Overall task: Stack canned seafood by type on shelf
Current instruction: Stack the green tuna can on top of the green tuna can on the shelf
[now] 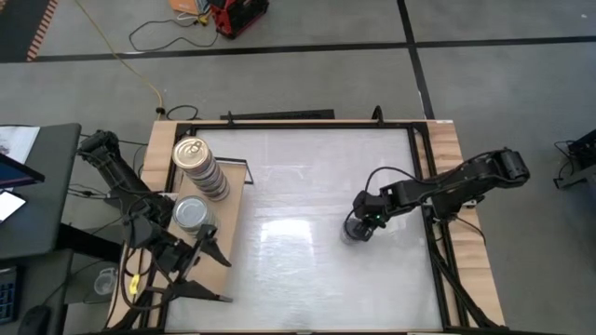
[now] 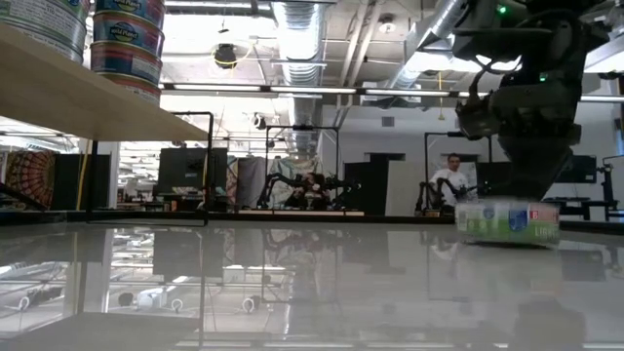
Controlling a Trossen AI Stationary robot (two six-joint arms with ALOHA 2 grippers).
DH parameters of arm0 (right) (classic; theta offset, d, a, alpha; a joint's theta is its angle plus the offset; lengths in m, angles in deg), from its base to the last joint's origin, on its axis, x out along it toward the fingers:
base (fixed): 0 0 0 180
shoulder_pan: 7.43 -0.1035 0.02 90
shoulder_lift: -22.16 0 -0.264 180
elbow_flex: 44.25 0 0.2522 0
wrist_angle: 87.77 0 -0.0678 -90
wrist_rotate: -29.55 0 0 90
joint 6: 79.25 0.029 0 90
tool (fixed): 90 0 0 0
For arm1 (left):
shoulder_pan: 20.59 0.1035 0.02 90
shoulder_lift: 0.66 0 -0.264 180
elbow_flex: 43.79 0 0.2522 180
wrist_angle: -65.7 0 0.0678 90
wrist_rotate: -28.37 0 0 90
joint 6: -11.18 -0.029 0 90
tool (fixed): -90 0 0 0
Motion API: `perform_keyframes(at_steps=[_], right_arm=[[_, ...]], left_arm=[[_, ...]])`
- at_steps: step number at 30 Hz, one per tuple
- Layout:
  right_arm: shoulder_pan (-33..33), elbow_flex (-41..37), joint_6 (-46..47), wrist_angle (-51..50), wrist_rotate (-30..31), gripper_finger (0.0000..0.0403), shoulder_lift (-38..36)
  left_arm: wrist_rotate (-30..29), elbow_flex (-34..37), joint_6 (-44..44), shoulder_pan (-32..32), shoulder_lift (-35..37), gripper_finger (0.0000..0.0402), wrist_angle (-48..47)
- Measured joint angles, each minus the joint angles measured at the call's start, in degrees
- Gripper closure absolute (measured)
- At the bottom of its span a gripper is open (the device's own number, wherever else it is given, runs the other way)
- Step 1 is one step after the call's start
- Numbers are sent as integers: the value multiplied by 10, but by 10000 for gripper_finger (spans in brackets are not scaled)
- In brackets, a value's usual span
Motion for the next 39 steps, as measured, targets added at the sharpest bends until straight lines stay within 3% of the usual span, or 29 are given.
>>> perform_keyframes(at_steps=[6, 10, 19, 29, 33, 39], right_arm=[[19, -5, 14, -49, 47, 372, 3], [35, 8, 14, -80, 47, 360, 3], [26, 130, -1, -242, 102, 357, 1], [-48, 96, 16, -199, 95, 347, -5], [-135, 96, -10, -179, 94, 346, -5], [-263, 96, -76, -165, 152, 346, 41]], left_arm=[[-24, 0, 0, 0, 0, 70, 0], [-24, 0, -1, 0, 0, 70, 2], [-50, 0, -2, 0, 0, 70, 5], [-53, 0, 18, 0, 0, 70, -7], [-54, 0, 5, 0, 0, 70, -6], [-83, 0, -1, 0, 0, 70, -5]])
